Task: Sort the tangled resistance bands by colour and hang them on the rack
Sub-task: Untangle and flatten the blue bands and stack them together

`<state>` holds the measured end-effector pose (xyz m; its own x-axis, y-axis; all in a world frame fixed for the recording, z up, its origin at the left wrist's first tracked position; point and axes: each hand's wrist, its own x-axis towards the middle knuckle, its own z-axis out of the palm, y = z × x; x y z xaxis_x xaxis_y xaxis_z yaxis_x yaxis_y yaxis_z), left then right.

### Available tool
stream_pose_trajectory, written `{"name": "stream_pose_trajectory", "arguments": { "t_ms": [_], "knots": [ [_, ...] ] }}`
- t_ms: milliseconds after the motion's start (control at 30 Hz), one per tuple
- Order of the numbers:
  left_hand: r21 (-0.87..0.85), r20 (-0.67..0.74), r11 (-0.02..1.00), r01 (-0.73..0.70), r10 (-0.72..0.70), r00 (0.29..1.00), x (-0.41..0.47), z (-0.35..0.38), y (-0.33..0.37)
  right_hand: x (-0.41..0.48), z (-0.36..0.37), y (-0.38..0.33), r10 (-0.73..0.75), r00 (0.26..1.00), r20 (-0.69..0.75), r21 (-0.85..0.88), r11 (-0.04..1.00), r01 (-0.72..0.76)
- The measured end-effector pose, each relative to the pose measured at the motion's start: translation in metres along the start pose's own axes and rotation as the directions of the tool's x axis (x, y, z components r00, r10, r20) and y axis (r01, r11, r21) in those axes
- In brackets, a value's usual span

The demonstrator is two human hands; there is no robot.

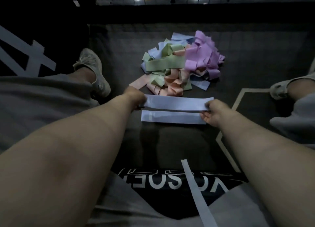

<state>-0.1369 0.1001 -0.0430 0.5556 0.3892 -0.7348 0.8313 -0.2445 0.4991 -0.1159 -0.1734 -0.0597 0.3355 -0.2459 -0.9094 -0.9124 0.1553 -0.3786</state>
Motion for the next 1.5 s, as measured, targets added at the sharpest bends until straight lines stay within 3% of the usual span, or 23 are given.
{"name": "stream_pose_trajectory", "arguments": {
  "t_ms": [233,400,533,667,767,800,867,933,1000,1200,1267,1400,1500],
  "knots": [
    [0.055,-0.061,0.991,0.122,-0.119,0.991,0.04,0.037,-0.047,0.051,0.01,0.033,-0.058,0.975,-0.215,-0.278,0.96,-0.005],
    [0.043,-0.168,0.991,0.123,-0.115,0.979,0.049,0.051,-0.072,0.072,-0.002,0.056,-0.157,0.964,-0.216,-0.454,0.89,0.043],
    [0.118,-0.144,0.98,0.158,-0.14,0.98,0.053,0.056,-0.081,0.079,-0.007,0.066,-0.208,0.959,-0.194,-0.57,0.819,0.062],
    [0.209,-0.154,0.964,0.164,-0.133,0.979,0.058,0.061,-0.087,0.08,-0.008,0.067,-0.325,0.927,-0.186,-0.723,0.684,0.095],
    [0.344,-0.175,0.931,0.121,-0.063,0.983,0.055,0.062,-0.088,0.072,-0.01,0.067,-0.422,0.889,-0.176,-0.844,0.53,0.084],
    [0.45,-0.194,0.889,0.087,0.002,0.981,0.052,0.062,-0.088,0.069,-0.01,0.067,-0.483,0.864,-0.14,-0.896,0.434,0.098],
    [0.692,-0.167,0.722,-0.021,0.189,0.968,0.047,0.062,-0.089,0.064,-0.01,0.065,-0.583,0.809,0.075,-0.97,0.146,0.195],
    [0.821,0.017,0.543,-0.178,0.288,0.957,0.044,0.063,-0.089,0.067,-0.01,0.062,-0.533,0.787,0.31,-0.95,-0.134,0.284],
    [0.859,0.183,0.426,-0.283,0.261,0.948,0.044,0.065,-0.089,0.073,-0.01,0.058,-0.452,0.797,0.4,-0.914,-0.262,0.31],
    [0.871,0.234,0.363,-0.332,0.289,0.928,0.053,0.062,-0.089,0.085,-0.013,0.05,-0.4,0.799,0.449,-0.889,-0.294,0.352],
    [0.856,0.197,0.427,-0.293,0.253,0.947,0.054,0.062,-0.09,0.086,-0.015,0.052,-0.375,0.818,0.435,-0.895,-0.278,0.348],
    [0.724,0.062,0.68,-0.118,0.105,0.992,0.051,0.067,-0.091,0.088,-0.017,0.056,-0.372,0.834,0.407,-0.911,-0.238,0.338],
    [0.71,0.071,0.692,-0.127,0.11,0.991,0.051,0.068,-0.088,0.087,-0.015,0.057,-0.378,0.833,0.405,-0.913,-0.218,0.344]
  ]
}}
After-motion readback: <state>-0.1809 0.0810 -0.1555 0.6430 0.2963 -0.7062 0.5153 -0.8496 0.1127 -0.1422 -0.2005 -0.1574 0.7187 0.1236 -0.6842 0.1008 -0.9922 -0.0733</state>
